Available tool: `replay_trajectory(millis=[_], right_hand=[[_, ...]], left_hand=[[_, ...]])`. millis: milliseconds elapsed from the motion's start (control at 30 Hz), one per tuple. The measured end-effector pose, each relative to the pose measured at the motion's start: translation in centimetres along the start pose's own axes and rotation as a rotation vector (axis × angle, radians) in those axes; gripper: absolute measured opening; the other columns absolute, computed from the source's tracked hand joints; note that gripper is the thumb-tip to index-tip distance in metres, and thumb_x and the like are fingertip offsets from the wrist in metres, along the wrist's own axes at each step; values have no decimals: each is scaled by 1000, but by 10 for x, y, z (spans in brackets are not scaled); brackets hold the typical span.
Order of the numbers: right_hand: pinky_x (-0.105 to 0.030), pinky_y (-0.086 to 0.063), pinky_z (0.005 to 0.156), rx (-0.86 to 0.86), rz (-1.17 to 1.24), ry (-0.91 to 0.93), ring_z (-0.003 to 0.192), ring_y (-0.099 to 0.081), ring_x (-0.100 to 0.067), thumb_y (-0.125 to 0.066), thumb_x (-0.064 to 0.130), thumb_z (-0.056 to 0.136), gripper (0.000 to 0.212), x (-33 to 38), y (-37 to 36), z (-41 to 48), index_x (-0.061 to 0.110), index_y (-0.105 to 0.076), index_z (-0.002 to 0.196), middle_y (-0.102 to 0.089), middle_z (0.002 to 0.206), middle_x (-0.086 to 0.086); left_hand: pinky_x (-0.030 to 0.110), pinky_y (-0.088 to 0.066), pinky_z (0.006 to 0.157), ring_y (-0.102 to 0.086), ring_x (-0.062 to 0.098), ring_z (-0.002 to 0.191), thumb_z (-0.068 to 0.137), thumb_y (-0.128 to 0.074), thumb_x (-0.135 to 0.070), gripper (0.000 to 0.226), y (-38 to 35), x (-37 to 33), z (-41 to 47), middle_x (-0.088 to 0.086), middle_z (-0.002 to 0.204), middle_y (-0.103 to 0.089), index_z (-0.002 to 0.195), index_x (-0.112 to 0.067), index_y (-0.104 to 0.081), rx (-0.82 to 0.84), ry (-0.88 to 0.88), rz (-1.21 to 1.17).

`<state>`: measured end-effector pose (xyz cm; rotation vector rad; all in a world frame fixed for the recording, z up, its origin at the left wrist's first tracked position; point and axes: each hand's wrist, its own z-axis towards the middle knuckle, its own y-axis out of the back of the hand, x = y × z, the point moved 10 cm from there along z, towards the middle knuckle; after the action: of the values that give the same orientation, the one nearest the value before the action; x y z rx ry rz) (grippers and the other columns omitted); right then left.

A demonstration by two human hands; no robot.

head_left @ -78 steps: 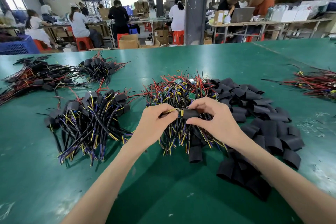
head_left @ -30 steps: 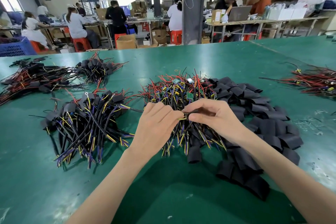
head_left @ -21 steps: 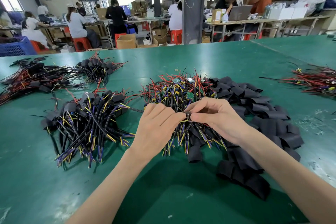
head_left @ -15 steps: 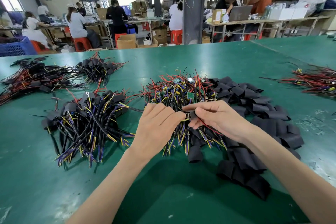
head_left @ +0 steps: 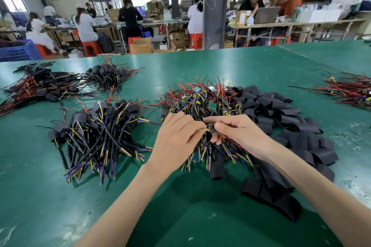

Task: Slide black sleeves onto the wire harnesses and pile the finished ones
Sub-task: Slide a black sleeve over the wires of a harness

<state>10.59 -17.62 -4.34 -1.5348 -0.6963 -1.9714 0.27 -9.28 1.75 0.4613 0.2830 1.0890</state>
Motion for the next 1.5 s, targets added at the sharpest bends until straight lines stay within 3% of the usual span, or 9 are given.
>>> replay_trajectory(millis=[300,467,633,933,1033,1133,1300,1400,1500], right_hand=[[-17,-43,61,-33,-221,94,60,-54,-6,-50,2,94,40,13,-1,0,23,-51,129,-66,74,-5],[-24,-36,102,-191,-664,221,106,-53,-12,-57,0,90,58,27,8,-5,27,-40,139,-54,131,7],[-33,-25,110,-425,-894,259,129,-36,-22,-55,0,89,52,35,33,-9,14,-43,138,-47,138,-3],[-42,-31,100,-547,-979,94,119,-40,-27,-54,2,88,39,23,57,-10,11,-53,127,-51,129,-8],[-46,-33,100,-572,-978,28,119,-41,-29,-53,2,88,33,17,69,-10,10,-57,121,-52,125,-9],[-48,-35,99,-573,-1001,-33,116,-45,-31,-51,3,89,30,10,79,-7,10,-60,117,-55,120,-10],[-47,-41,93,-538,-1040,-70,105,-54,-29,-48,1,88,30,1,83,-4,13,-63,111,-64,105,-7],[-45,-43,87,-589,-1222,-101,103,-52,-32,-48,3,87,31,4,89,-6,13,-63,112,-64,106,-9],[-44,-40,85,-651,-1280,-171,106,-48,-35,-49,4,85,33,4,105,-11,11,-61,115,-60,111,-14]], left_hand=[[30,-47,65,-51,17,68,84,-69,-13,7,2,21,3,0,72,-59,80,-8,-70,22,183,-85],[26,-42,65,-50,19,65,85,-69,-12,9,49,54,7,10,74,-54,79,-5,-70,-210,317,54],[28,-33,67,-51,29,71,89,-60,-19,22,107,119,-15,13,70,-56,75,-3,-60,-462,607,223],[48,-28,94,-37,40,117,88,-57,-25,38,110,199,-95,25,122,-46,112,4,-51,-199,1221,614],[46,-28,95,-36,34,121,84,-55,-6,45,106,193,-78,18,133,-42,127,-7,-43,-208,1018,596],[44,-29,95,-45,33,112,76,-50,9,44,82,189,-65,12,119,-56,113,-11,-62,-50,800,542],[41,-21,106,-44,33,117,80,-51,-5,27,78,182,-66,9,119,-57,97,-10,-72,-64,866,577],[40,-28,96,-48,34,111,77,-51,-8,29,67,145,-36,10,114,-60,100,-14,-68,-124,691,557],[40,-33,87,-52,30,100,84,-54,-14,22,12,113,-5,8,103,-64,101,-18,-67,31,601,368]])
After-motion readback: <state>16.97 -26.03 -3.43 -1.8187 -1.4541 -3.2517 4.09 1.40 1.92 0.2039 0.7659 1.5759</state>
